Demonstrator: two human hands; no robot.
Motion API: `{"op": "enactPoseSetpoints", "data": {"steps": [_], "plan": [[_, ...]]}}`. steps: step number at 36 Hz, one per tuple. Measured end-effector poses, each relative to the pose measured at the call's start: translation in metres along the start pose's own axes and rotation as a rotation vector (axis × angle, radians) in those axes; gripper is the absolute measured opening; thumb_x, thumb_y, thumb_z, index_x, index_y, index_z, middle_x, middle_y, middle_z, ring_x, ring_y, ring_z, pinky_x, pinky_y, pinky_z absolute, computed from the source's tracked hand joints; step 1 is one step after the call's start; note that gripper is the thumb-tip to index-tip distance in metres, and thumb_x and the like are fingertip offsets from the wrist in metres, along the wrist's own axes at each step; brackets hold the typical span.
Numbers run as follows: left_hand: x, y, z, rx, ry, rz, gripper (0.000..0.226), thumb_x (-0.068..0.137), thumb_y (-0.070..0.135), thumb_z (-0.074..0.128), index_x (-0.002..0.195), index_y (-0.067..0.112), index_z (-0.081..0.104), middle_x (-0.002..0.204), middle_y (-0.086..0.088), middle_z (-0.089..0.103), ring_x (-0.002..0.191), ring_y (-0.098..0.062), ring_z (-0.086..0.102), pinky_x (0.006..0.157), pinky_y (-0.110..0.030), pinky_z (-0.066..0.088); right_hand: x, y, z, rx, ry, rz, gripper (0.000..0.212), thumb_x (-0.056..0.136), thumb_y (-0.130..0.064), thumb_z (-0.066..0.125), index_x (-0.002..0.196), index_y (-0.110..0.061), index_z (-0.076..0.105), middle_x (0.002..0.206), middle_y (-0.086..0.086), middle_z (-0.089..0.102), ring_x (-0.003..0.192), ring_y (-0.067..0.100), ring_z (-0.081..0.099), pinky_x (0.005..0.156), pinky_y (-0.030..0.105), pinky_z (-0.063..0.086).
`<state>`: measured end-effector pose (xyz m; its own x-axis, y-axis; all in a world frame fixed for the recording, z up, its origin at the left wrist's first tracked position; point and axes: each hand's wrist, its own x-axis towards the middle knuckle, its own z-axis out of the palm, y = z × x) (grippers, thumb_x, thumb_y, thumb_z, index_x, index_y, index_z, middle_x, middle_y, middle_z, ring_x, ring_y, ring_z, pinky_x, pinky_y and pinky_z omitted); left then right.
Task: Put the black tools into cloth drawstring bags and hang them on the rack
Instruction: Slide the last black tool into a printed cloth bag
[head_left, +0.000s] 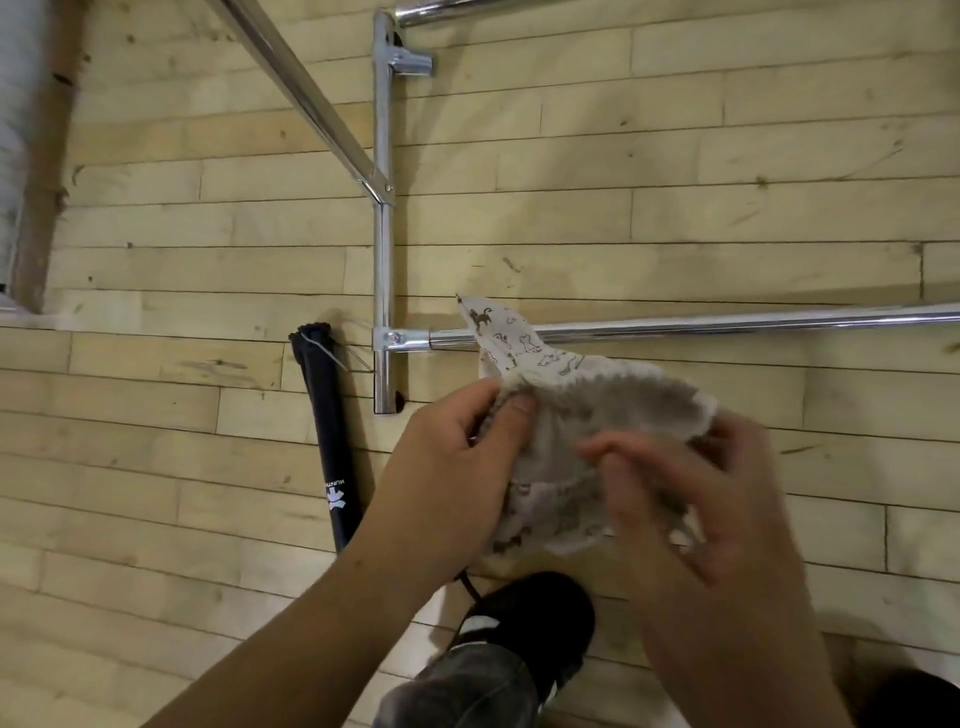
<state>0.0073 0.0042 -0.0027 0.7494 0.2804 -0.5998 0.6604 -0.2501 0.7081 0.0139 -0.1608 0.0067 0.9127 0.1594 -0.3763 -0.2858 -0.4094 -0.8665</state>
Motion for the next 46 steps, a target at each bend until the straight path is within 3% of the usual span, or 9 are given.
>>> {"op": "enactPoseSetpoints", "data": {"steps": [7,19,25,29,31,34,39,43,46], "plan": [[-0.002,-0.002,-0.005,0.001,-0.013,0.042,0.020,0.103,0.033,0.057,0.095,0.027,0.075,0.086,0.012,0.076,0.075,-0.006,0.072,0.061,-0.017,0.057,-0.001,-0.009,0.000,-0.057,0.127,-0.332,0.018,0.097,-0.030,0.057,0.098,-0.030,0.075,0.096,-0.011,0.067,0.091,0.008,0.068,0.075,0.013,0.052],[-0.002,-0.008,-0.033,0.072,0.060,0.094,0.024,0.097,0.041,0.056,0.112,0.046,0.074,0.102,0.031,0.073,0.094,0.006,0.070,0.077,-0.022,0.061,0.034,0.008,0.003,-0.656,-0.306,0.034,0.047,0.092,-0.052,0.063,0.137,-0.048,0.054,0.123,-0.019,0.062,0.095,0.009,0.065,0.084,0.027,0.052],[0.003,-0.028,-0.045,-0.142,0.095,-0.075,0.020,0.102,0.036,0.057,0.107,0.038,0.076,0.097,0.013,0.079,0.089,-0.009,0.076,0.073,-0.030,0.065,0.030,-0.010,-0.014,-0.506,-0.118,-0.047,0.054,0.077,-0.035,0.082,0.119,-0.048,0.051,0.088,-0.018,0.063,0.058,0.001,0.060,0.055,0.016,0.041],[0.001,-0.031,-0.057,-0.310,0.015,-0.091,0.025,0.104,0.028,0.054,0.111,0.028,0.078,0.102,-0.003,0.081,0.093,-0.022,0.079,0.077,-0.036,0.065,0.039,0.007,-0.015,-0.651,-0.203,0.151,0.067,0.075,-0.061,0.074,0.133,-0.054,0.041,0.075,-0.011,0.060,0.062,0.006,0.059,0.057,0.027,0.047],[0.002,-0.036,-0.061,-0.360,-0.067,-0.123,0.026,0.101,0.031,0.055,0.112,0.027,0.078,0.107,-0.005,0.080,0.100,-0.025,0.077,0.086,-0.041,0.063,0.045,0.020,-0.010,-0.724,-0.276,0.183,0.040,0.082,-0.066,0.065,0.117,-0.050,0.059,0.074,-0.012,0.058,0.066,0.004,0.055,0.059,0.026,0.044],[0.012,-0.058,-0.068,-0.425,-0.067,-0.261,0.031,0.095,0.043,0.060,0.120,0.034,0.074,0.116,0.001,0.078,0.108,-0.025,0.074,0.091,-0.046,0.060,0.052,0.026,-0.002,-0.561,-0.276,0.182,0.019,0.097,-0.043,0.061,0.080,-0.036,0.066,0.078,-0.016,0.066,0.070,-0.001,0.060,0.058,0.019,0.039],[0.044,-0.142,-0.086,-0.070,0.454,-0.476,0.056,0.095,0.048,0.066,0.143,0.024,0.048,0.139,-0.002,0.055,0.114,-0.023,0.061,0.083,-0.035,0.055,0.048,0.013,0.010,0.012,-0.167,0.433,0.016,0.101,-0.031,0.058,0.093,-0.028,0.072,0.085,-0.003,0.079,0.075,0.015,0.077,0.069,0.035,0.062],[0.055,-0.188,-0.082,0.232,0.359,-0.578,0.087,0.088,0.049,0.075,0.152,0.009,0.032,0.143,-0.015,0.044,0.123,-0.036,0.055,0.099,-0.048,0.055,0.040,0.006,0.014,0.258,-0.124,0.610,0.019,0.103,-0.029,0.056,0.098,-0.028,0.075,0.092,0.005,0.081,0.085,0.028,0.078,0.084,0.053,0.061],[0.060,-0.193,-0.081,0.246,0.362,-0.550,0.073,0.088,0.037,0.078,0.142,0.008,0.038,0.131,-0.016,0.055,0.108,-0.032,0.061,0.079,-0.040,0.056,0.038,-0.007,0.016,0.300,-0.102,0.676,0.024,0.102,-0.033,0.058,0.091,-0.023,0.077,0.093,0.011,0.079,0.096,0.042,0.074,0.090,0.067,0.055]]}}
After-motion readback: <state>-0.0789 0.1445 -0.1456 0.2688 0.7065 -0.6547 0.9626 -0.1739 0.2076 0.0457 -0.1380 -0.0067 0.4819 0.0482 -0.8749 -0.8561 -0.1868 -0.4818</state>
